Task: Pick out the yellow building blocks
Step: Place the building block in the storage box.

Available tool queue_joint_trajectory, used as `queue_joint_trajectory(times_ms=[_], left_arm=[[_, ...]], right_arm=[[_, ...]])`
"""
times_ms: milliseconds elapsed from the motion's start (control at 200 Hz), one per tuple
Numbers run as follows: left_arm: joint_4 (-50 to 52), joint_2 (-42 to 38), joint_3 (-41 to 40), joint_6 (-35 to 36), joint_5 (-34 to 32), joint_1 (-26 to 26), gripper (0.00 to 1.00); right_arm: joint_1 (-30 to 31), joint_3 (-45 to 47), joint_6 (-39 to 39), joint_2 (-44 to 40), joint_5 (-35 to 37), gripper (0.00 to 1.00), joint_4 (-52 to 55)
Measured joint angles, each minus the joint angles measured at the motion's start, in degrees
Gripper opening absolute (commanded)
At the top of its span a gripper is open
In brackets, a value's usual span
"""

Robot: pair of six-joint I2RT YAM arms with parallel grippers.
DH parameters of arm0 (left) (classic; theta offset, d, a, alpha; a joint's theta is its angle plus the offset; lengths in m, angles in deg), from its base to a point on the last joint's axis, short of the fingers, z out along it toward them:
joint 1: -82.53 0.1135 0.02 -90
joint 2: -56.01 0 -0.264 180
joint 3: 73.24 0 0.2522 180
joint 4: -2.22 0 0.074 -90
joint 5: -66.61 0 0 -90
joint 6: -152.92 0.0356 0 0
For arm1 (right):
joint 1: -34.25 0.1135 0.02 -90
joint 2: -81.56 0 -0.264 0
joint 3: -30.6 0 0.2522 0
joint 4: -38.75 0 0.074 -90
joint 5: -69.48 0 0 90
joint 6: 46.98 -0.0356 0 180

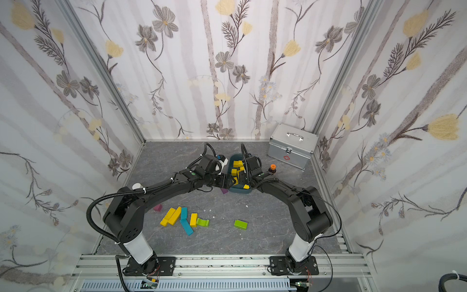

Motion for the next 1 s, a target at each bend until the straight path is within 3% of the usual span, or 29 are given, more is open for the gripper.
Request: queue_joint_trajectory(times_ms=[395, 690, 999], left_arm=[[1.2, 0.8, 0.2, -1.5, 2.5, 0.0, 0.8], [2.3, 0.9, 0.2, -2.1, 3.2, -0.1, 0.8], [2.6, 0.4, 0.2, -2.1, 3.3, -0.2, 0.8]], right_arm=[[-0.8, -0.5, -4.2, 3.6, 3.0, 0.35, 0.3], [-0.8, -1.4, -4.7, 4.2, 4.7, 0.46, 0.7], [-0.5, -1.4, -5.2, 2.5, 5.3, 0.46, 2.3]])
